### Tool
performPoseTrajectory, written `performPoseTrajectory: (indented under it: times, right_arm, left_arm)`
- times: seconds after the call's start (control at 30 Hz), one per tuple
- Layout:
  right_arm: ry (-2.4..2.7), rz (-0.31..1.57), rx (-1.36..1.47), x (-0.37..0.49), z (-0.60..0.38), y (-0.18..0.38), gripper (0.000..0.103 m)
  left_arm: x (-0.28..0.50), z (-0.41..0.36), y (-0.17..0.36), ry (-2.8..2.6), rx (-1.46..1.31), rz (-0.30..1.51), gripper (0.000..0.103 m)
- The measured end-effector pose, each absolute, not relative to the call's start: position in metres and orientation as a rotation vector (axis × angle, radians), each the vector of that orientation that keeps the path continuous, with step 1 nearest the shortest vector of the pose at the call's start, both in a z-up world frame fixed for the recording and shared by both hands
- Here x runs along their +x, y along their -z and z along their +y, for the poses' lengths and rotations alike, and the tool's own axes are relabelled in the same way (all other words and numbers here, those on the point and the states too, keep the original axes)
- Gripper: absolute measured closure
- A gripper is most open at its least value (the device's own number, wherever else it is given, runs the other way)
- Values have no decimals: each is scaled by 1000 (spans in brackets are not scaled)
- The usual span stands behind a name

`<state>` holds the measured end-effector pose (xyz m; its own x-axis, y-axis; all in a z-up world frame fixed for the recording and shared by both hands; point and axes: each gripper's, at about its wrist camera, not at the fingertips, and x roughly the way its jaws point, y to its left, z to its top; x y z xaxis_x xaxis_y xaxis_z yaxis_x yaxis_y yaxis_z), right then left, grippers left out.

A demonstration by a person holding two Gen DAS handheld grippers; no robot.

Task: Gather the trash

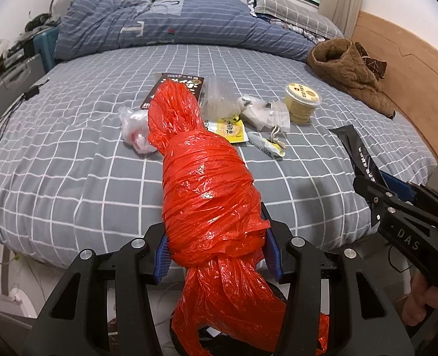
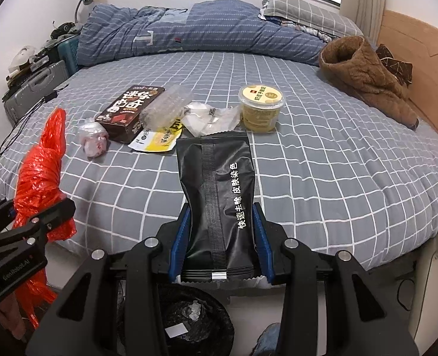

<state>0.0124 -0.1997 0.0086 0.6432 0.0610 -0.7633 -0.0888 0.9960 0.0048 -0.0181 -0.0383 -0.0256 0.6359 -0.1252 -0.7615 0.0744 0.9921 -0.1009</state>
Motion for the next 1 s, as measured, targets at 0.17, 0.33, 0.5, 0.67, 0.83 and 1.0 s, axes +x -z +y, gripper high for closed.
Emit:
performPoseTrajectory:
  times: [0.17,0.33,0.5,0.67,0.83,1.0]
  right_arm:
    - [-94,854,-30,-2,-197,-16,64]
    - [-105,848,-34,-15,-193,-19,64]
    - [-110,855,-26,-29,-193,-18,64]
    - [-115,859,-21,-41,-193,-17,64]
    - [-119,865,-16,-52,-193,-16,64]
    - [-124,875,-16,-66,-192,-14,64]
  left_arm:
    - [-30,-38,22,115,-73,871,54]
    - [-42,-41,16,117,-73,858,54]
    - [-55,-41,14,118,-74,855,54]
    - [-71,-42,15,114,-63,858,54]
    - [-85,-42,19,108,-60,868,54]
    - [-97,-41,22,105,-63,878,54]
